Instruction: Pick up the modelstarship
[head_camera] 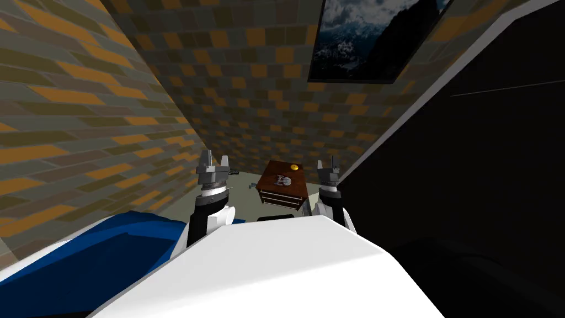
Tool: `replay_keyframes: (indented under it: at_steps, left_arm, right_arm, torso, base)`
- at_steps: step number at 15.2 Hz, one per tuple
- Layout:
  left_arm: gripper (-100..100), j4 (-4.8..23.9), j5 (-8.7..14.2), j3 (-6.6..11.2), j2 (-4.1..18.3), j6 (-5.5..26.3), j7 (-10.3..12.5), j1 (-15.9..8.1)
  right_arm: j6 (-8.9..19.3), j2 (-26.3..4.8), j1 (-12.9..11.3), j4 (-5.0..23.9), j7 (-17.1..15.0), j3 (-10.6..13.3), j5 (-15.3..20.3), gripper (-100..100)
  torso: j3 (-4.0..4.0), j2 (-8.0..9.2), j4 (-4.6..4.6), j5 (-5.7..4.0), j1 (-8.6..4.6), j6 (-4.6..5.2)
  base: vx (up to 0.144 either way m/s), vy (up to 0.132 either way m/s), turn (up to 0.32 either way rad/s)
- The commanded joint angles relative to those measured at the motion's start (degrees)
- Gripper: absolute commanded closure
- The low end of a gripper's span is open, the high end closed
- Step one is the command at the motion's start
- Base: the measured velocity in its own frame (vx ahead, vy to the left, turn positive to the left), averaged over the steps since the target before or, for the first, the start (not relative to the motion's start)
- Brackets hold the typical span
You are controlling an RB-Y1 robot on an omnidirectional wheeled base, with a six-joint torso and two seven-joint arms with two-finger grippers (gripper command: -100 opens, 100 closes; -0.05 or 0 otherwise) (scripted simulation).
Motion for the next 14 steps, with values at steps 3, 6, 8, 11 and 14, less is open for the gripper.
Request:
replay_keyframes:
  at_steps: [3, 6, 8, 11, 14]
  left_arm:
    - [0, 0.00, 0.00, -0.01, 0.00, 0.00, 0.00, -0.01]
    - [0, 0.00, 0.00, 0.00, 0.00, 0.00, 0.00, -0.01]
    - [0, 0.00, 0.00, -0.01, 0.00, 0.00, 0.00, -0.01]
    - [0, 0.00, 0.00, 0.00, 0.00, 0.00, 0.00, 0.00]
    - [0, 0.00, 0.00, 0.00, 0.00, 0.00, 0.00, -0.01]
  right_arm:
    - [1.03, -4.36, 0.22, 3.56, 2.11, 0.23, 2.90, -100]
    - [1.88, -7.13, 0.40, 6.50, 3.87, 0.44, 5.31, -100]
    - [2.38, -8.63, 0.51, 8.25, 4.91, 0.58, 6.75, -100]
    - [3.51, -11.82, 0.75, 12.14, 7.30, 0.90, 10.02, -100]
    - [4.14, -13.49, 0.89, 14.45, 8.63, 1.09, 11.85, -100]
  torso:
    - [-0.02, -0.04, -0.01, 0.00, -0.01, -0.06]
    - [-0.04, -0.07, -0.02, -0.02, -0.07, -0.03]
    - [-0.06, -0.10, -0.03, -0.02, -0.07, -0.07]
    - [-0.06, -0.11, -0.03, -0.02, -0.07, -0.03]
    - [-0.05, -0.09, -0.02, -0.01, -0.06, -0.05]
  base:
    - [0.010, -0.002, 0.289]
    - [0.015, -0.009, 0.246]
    - [0.022, -0.010, 0.393]
    - [0.017, -0.012, 0.297]
    - [0.014, -0.010, 0.292]
